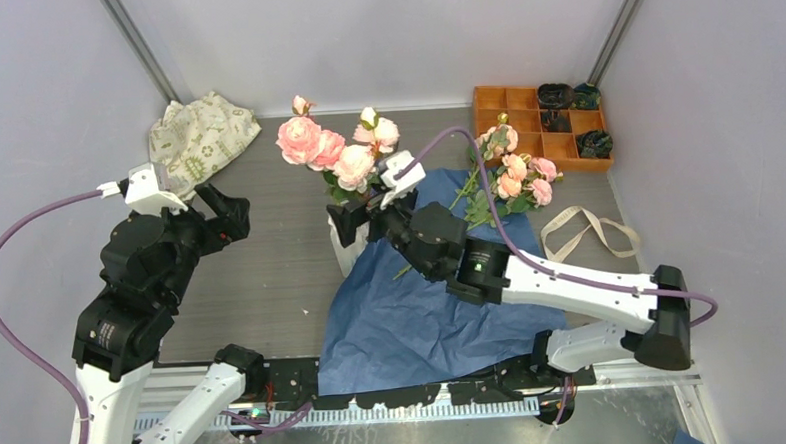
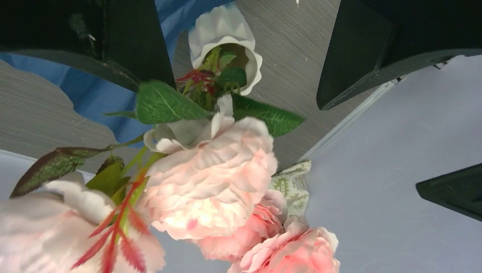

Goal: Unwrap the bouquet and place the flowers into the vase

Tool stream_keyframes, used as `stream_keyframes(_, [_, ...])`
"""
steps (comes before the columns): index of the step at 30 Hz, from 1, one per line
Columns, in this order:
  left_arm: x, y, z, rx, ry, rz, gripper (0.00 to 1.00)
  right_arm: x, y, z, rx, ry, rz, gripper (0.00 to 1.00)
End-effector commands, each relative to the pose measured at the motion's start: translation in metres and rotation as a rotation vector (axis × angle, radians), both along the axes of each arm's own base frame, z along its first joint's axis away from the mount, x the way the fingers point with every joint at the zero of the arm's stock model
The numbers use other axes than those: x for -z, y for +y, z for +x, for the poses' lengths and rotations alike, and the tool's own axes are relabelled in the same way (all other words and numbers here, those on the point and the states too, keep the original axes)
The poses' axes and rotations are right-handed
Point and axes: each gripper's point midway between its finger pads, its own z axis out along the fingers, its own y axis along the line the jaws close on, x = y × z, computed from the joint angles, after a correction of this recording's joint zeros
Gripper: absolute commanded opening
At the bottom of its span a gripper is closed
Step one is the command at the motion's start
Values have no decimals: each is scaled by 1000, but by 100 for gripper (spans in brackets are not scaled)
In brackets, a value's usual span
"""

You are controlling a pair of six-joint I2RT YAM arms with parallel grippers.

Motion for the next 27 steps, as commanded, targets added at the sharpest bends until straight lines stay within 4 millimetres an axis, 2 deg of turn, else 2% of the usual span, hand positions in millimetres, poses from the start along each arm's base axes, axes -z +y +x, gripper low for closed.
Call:
stream_keyframes(1, [-12,-1,3,3,-44,-15,88,-37,-39,-9,98,-36,107,100])
stream_keyframes(6, [-13,1,2,-6,-50,-13,88,-39,-96,-12,236,-7,179,100])
stream_keyframes(11, [-19,-1,-2,8,-61,-35,88,-33,-179,-5,567,25,197,100])
stream_keyframes(15, [-24,-4,-2,22,-76,-51,88,-29,-228,5,795,56,203,98])
stream_keyframes(16, [-23,-5,-2,23,-73,-54,88,-21,-238,11,830,80,149,97])
stream_keyframes(20, [-22,-10,-1,41,-63,-67,87,10,-258,54,875,284,115,93])
stream_keyframes(27, [-20,-12,-1,52,-48,-67,87,75,-257,140,788,656,112,94])
